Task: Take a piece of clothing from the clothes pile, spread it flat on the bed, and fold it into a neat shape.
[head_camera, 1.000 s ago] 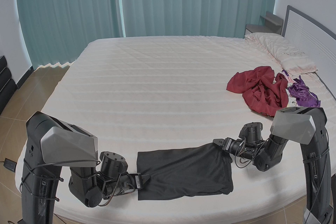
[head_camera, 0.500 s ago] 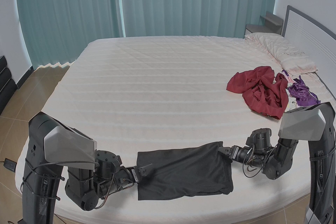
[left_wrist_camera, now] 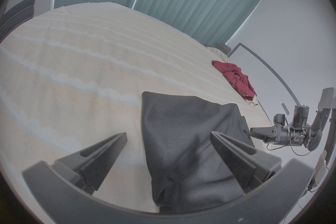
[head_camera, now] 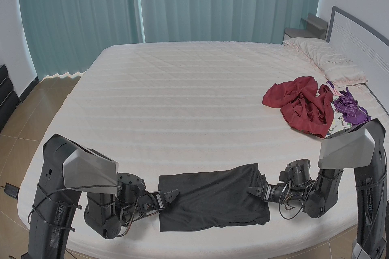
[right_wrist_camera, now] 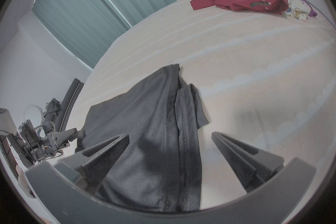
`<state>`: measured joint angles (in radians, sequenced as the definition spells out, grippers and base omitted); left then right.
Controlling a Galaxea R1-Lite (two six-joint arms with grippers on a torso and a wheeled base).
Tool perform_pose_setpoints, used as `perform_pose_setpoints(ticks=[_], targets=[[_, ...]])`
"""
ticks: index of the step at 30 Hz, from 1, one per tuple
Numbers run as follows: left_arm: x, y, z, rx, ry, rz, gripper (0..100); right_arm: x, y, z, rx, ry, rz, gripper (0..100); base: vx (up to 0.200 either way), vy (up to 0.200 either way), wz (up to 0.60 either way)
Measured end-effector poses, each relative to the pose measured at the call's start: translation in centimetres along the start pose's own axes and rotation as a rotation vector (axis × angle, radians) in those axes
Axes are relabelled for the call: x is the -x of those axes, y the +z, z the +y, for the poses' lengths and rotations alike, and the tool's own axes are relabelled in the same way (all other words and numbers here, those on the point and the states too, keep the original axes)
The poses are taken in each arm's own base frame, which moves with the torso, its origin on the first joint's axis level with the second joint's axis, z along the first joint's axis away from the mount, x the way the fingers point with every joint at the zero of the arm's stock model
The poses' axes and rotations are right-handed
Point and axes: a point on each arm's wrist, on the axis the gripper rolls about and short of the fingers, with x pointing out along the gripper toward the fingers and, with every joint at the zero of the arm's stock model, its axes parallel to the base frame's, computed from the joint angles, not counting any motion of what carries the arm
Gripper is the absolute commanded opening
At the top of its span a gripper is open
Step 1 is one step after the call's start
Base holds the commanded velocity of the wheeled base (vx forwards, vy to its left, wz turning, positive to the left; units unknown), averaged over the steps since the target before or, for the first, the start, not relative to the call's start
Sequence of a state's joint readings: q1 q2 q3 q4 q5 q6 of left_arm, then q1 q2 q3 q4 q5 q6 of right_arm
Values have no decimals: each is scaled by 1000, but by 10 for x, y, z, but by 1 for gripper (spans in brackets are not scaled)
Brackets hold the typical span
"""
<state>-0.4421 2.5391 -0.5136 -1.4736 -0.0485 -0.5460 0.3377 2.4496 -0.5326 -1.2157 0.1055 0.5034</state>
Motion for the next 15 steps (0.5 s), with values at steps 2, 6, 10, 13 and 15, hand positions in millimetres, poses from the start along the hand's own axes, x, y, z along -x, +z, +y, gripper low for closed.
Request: perform_pose_setpoints(ticks=[2,6,10,13,15], targets=[[-3,0,0,0,7,12,100,-1,-4,1,7,0,9,100,0,0,0],[-9,-2,1,0,27,49,100,-4,-10,6,24,6,24,100,0,0,0],[-14,-1,-2,-4,35,71,100,-9,-16,15,56,22,34,100,0,0,0],[-17,1,-5,-7,33,76,100,-13,-19,19,71,30,41,100,0,0,0],[-19,2,-7,-10,31,82,100,-14,-21,22,77,35,45,100,0,0,0]])
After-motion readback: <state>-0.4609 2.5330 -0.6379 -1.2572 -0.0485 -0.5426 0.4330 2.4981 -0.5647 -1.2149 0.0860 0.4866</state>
